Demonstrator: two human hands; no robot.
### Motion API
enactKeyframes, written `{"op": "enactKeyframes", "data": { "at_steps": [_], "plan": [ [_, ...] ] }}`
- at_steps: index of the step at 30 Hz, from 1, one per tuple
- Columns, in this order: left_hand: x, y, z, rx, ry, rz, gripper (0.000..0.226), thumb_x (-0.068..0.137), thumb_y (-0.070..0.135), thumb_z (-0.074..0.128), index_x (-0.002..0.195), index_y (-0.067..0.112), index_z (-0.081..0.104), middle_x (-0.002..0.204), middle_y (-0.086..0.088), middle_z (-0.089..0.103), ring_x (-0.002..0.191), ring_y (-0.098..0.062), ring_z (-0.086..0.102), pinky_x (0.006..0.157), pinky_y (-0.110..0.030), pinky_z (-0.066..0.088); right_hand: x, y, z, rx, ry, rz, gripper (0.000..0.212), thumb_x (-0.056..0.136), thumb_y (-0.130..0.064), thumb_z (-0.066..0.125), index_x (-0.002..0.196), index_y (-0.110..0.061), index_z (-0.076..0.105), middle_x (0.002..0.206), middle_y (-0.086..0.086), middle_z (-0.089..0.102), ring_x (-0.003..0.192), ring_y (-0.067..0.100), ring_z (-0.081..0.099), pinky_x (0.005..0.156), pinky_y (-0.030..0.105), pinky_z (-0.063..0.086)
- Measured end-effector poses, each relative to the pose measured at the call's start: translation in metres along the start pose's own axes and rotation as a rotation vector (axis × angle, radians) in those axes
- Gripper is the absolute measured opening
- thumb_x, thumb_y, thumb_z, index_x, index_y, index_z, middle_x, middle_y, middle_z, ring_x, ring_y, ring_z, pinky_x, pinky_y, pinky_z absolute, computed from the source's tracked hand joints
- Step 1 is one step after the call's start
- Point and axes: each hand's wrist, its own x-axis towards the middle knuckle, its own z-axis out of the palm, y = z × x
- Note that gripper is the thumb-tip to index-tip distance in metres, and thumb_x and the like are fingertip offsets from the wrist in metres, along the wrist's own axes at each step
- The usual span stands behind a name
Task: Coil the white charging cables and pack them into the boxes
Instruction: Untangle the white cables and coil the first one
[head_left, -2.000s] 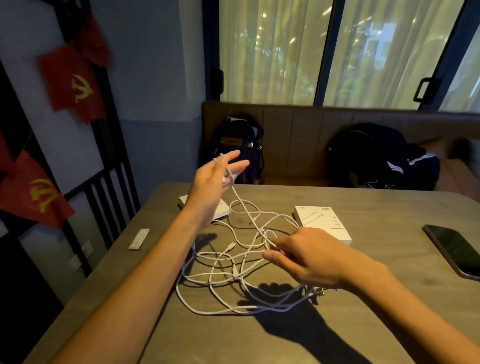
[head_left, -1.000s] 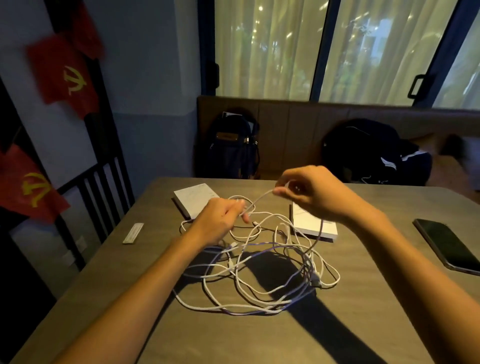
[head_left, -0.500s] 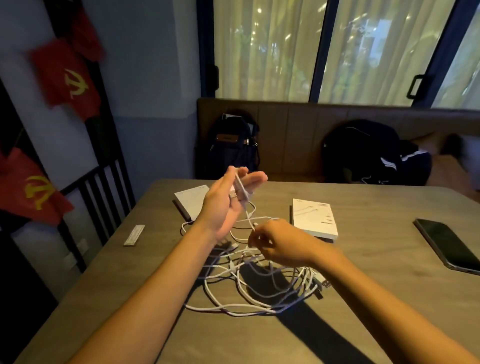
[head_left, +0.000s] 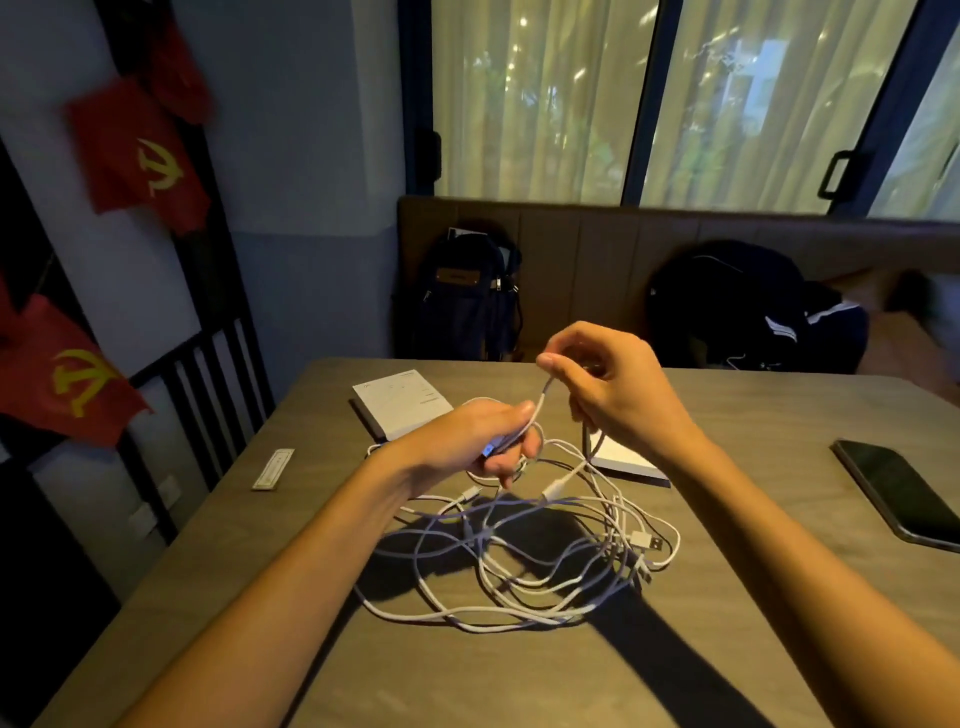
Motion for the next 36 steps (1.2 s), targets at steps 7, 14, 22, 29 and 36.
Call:
{"op": "enactKeyframes", "data": {
  "at_steps": [7, 14, 22, 29, 36],
  "plan": [
    [0.0, 0.003, -0.003, -0.899, -0.101, 0.164, 0.043, 0.108, 0.041, 0.035, 0.085, 0.012, 0.057, 0.056, 0.004, 0.038, 0.051, -0.011, 0.045, 0.067, -0.021, 0.045, -0.013, 0.02, 0.024, 0.184, -0.098, 0.119, 0.022, 0.103, -0.025, 0.052, 0.094, -0.015, 0.069, 0.077, 0.007, 0.067, 0.067, 0.018, 0.06, 0.062, 0.03, 0.049],
    [0.02, -0.005, 0.012, -0.949, 0.259, 0.284, 0.042, 0.11, 0.036, 0.034, 0.122, 0.005, 0.06, 0.076, -0.004, 0.061, 0.064, -0.012, 0.061, 0.098, -0.032, 0.051, -0.034, 0.004, 0.033, 0.112, -0.326, 0.311, 0.026, 0.108, -0.025, 0.037, 0.109, -0.02, 0.063, 0.072, -0.002, 0.063, 0.057, 0.007, 0.053, 0.05, 0.021, 0.043],
    [0.024, -0.028, 0.021, 0.244, 0.443, 0.244, 0.037, 0.109, 0.037, 0.036, 0.107, 0.017, 0.066, 0.097, -0.001, 0.072, 0.09, -0.006, 0.068, 0.082, -0.027, 0.053, -0.039, -0.009, 0.016, -0.438, -0.356, 0.062, 0.02, 0.098, -0.028, 0.061, 0.114, -0.023, 0.072, 0.104, -0.002, 0.074, 0.088, 0.01, 0.066, 0.079, 0.024, 0.054],
    [0.017, -0.026, 0.028, -0.097, 0.309, 0.151, 0.057, 0.11, 0.04, 0.031, 0.07, 0.011, 0.058, 0.059, 0.0, 0.055, 0.05, -0.012, 0.052, 0.049, -0.026, 0.037, -0.019, -0.003, 0.002, -0.206, -0.296, -0.024, 0.014, 0.084, -0.044, 0.073, 0.089, -0.031, 0.071, 0.105, -0.011, 0.065, 0.087, 0.004, 0.062, 0.07, 0.022, 0.052],
    [0.013, -0.019, 0.017, -0.519, 0.07, 0.007, 0.046, 0.108, 0.04, 0.037, 0.085, 0.009, 0.061, 0.071, -0.006, 0.059, 0.051, -0.012, 0.049, 0.062, -0.027, 0.043, -0.025, 0.008, 0.008, 0.088, -0.261, 0.062, 0.011, 0.092, -0.032, 0.068, 0.094, -0.021, 0.071, 0.089, -0.007, 0.074, 0.087, 0.007, 0.071, 0.076, 0.031, 0.061]
  ]
}}
